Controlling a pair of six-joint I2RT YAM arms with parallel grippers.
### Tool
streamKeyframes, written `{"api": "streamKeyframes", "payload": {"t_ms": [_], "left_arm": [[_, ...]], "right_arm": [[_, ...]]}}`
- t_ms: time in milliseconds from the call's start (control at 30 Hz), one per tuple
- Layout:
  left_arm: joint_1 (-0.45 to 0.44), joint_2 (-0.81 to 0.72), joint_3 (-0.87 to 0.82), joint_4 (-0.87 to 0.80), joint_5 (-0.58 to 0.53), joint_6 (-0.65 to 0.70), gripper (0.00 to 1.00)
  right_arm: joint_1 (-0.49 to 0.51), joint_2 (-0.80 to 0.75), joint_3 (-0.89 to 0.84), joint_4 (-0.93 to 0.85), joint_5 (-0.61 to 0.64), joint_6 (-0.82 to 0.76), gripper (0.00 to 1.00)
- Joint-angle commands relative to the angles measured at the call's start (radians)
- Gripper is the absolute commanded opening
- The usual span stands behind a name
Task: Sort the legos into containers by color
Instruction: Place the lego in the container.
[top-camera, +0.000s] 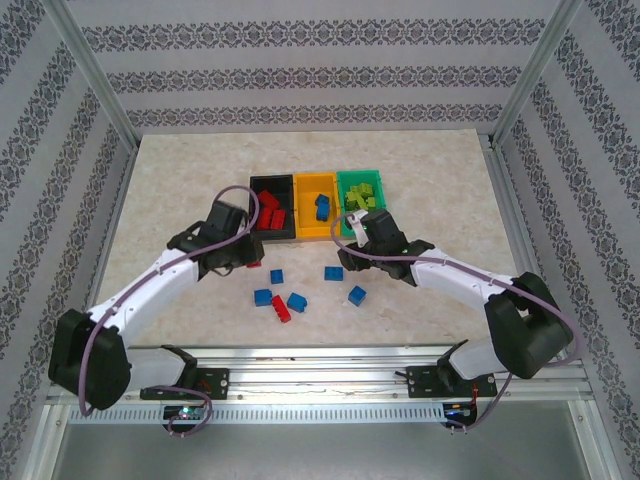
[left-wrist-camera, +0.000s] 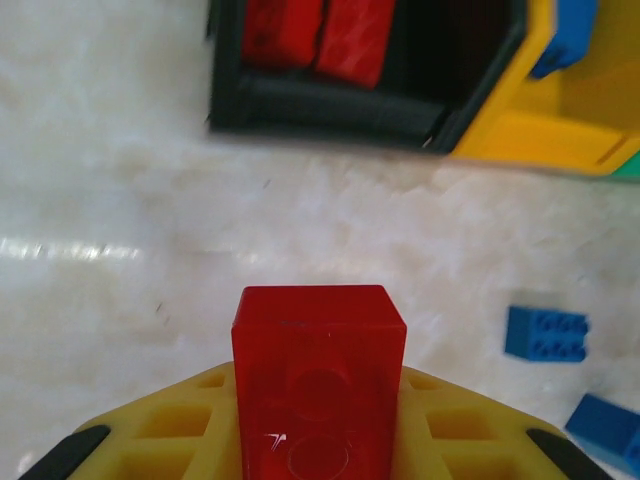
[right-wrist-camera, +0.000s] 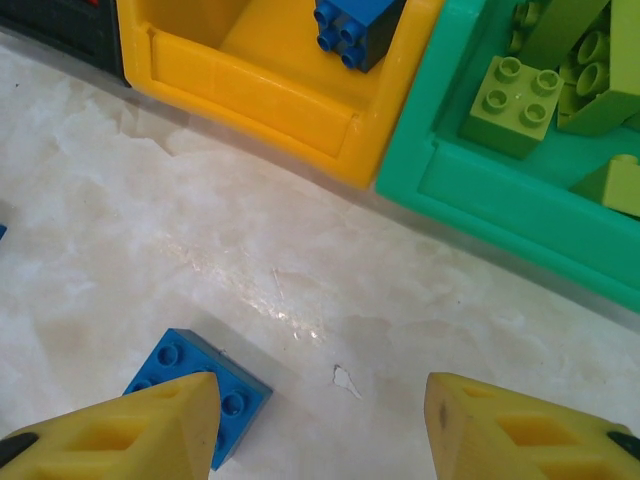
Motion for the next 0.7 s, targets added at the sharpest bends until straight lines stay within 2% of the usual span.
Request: {"api": "streamKeyframes", "payload": {"t_ms": [0, 200, 367, 500, 667], "left_arm": [[0.012, 0.086, 0.118, 0.019, 0.013, 0.069, 0.27], [0.024, 0.335, 0.434, -0.089, -0.042, 0.208, 0.28], [0.053, 0.549, 0.704, -0.205, -0.083, 0.257, 0.28], [0.101, 0.719, 0.901, -0.276, -0.012, 0.264, 0.28], [0.106, 0.872, 1.105, -0.368, -0.009, 0.285, 0.32]], "right_arm": [[0.001, -0.029, -0.013, 0.031, 0.012, 0.005, 0.57], [-0.007, -0.066, -0.027, 0.025, 0.026, 0.0, 0.57], [-0.046, -0.107, -0.051, 0.03, -0.002, 0.013, 0.57], [-0.062, -0.13, -0.068, 0.05, -0.017, 0.022, 0.58], [-0.069, -0.133, -0.067, 0.05, -0.028, 0.025, 0.57]]}}
